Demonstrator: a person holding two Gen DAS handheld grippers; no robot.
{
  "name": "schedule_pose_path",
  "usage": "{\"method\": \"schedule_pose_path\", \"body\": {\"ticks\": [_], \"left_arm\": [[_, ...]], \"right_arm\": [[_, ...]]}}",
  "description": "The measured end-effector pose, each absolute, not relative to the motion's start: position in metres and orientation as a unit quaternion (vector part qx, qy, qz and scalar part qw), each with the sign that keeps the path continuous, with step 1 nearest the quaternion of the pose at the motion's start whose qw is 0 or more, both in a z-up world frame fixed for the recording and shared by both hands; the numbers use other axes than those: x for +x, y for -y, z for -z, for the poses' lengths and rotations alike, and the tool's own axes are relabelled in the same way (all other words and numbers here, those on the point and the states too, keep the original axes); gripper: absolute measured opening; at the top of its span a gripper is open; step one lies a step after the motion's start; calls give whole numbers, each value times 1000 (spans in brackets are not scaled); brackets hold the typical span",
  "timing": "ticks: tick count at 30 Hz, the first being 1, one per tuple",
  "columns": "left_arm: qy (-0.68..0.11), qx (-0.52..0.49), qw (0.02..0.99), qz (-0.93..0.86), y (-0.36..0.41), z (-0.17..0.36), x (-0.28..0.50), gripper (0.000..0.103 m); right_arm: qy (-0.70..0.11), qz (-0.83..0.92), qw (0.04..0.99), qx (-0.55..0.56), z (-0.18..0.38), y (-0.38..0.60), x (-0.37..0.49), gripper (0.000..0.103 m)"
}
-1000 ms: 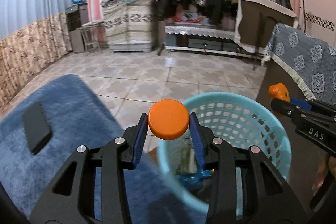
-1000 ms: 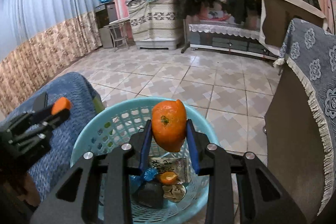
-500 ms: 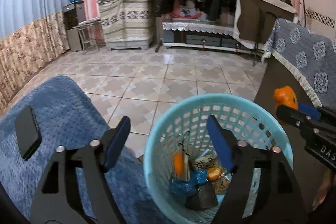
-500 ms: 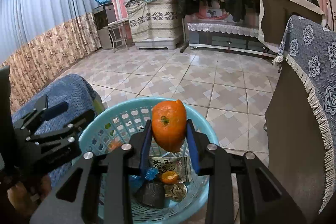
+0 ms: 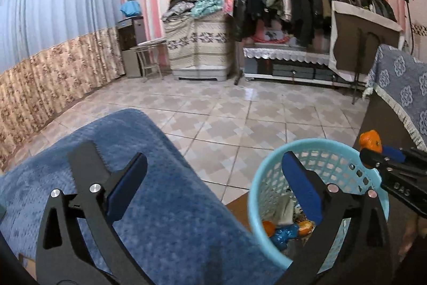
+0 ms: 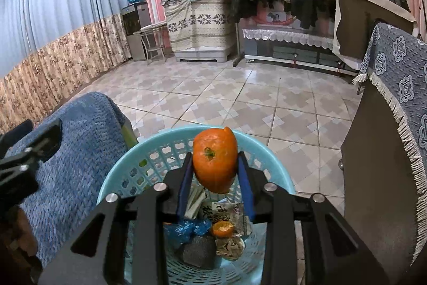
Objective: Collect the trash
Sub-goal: 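Open left tool to drop the disc while right tool drops the tangerine into basket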
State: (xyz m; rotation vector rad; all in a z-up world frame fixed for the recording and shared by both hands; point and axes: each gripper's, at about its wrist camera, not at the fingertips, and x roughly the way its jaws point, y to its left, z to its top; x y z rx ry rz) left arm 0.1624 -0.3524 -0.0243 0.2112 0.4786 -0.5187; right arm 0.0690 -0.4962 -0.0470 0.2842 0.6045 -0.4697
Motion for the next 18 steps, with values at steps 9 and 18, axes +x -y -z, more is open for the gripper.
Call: {"method": "schedule_pose_path", "body": {"ticks": [9, 18], "left_arm": [[-247, 76, 943, 207, 299, 16, 159, 98], [-225, 88, 955, 170, 255, 2, 125, 98]], "right_arm": [[-323, 235, 905, 149, 63, 491, 78, 72], [-310, 239, 908, 147, 58, 478, 70, 96]]}}
